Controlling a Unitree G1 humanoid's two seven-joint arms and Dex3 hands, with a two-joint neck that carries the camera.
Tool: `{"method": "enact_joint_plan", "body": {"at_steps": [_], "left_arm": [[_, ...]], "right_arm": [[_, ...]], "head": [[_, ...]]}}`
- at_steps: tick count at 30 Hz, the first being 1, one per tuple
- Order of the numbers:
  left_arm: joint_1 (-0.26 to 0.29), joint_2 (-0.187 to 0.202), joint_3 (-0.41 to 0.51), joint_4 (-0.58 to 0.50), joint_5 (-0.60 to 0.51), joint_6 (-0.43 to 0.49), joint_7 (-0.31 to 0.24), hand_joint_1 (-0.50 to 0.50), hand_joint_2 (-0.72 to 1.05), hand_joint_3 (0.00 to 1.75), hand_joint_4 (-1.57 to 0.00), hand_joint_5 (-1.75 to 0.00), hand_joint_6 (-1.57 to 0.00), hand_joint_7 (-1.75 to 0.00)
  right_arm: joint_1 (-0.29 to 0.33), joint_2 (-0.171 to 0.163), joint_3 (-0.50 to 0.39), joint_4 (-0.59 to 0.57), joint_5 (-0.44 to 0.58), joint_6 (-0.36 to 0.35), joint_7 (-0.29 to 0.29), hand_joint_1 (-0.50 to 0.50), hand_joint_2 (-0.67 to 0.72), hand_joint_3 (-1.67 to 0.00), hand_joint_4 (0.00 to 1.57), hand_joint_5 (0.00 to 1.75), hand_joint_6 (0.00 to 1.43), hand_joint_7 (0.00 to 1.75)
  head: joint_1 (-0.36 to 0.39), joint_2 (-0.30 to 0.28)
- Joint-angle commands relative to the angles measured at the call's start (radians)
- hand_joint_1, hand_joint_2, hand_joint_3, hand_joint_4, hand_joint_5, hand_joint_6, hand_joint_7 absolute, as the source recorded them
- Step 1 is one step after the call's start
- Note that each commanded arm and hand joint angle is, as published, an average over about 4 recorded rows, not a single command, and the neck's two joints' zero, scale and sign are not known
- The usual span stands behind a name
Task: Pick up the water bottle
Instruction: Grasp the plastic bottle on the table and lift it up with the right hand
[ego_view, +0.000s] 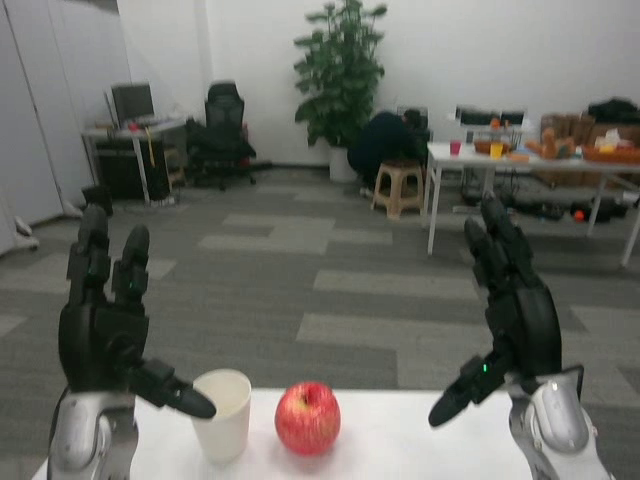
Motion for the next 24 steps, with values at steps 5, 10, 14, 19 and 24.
{"method": "enact_joint_plan", "body": {"at_steps": [5,10,14,19,24], "left_arm": [[-0.006,-0.003,-0.015,0.03,-0.001,0.003,0.001,-0.5,-0.72,0.09,0.0,-0.31,0.0,0.0],[0.002,-0.003,-0.005,0.035,-0.004,0.008,-0.001,-0.5,-0.72,0.09,0.0,-0.23,0.0,0.0],[0.005,-0.002,0.001,0.04,-0.012,0.014,-0.015,-0.5,-0.72,0.09,0.0,-0.21,0.0,0.0],[0.013,0.002,0.013,0.048,-0.033,0.044,-0.08,-0.5,-0.72,0.09,0.0,-0.21,0.0,0.0],[0.028,0.011,0.021,0.049,-0.042,0.073,-0.101,-0.5,-0.72,0.09,0.0,-0.21,0.0,0.0]], "right_arm": [[0.04,-0.003,-0.018,0.004,0.064,0.038,0.04,-0.46,0.72,0.0,0.0,0.0,0.0,0.0],[0.083,-0.002,-0.064,-0.014,0.174,0.048,0.056,-0.46,0.72,0.0,0.0,0.0,0.0,0.0],[0.115,0.002,-0.133,-0.035,0.2,0.072,0.056,-0.46,0.72,0.0,0.0,0.0,0.0,0.0],[0.173,0.0,-0.192,-0.078,0.254,0.125,0.077,-0.46,0.72,0.0,0.0,0.0,0.0,0.0],[0.21,-0.019,-0.194,-0.094,0.332,0.196,0.136,-0.46,0.72,0.0,0.0,0.0,0.0,0.0]], "head": [[-0.007,-0.064],[0.008,-0.115],[0.002,-0.17],[-0.035,-0.259],[-0.041,-0.299]]}}
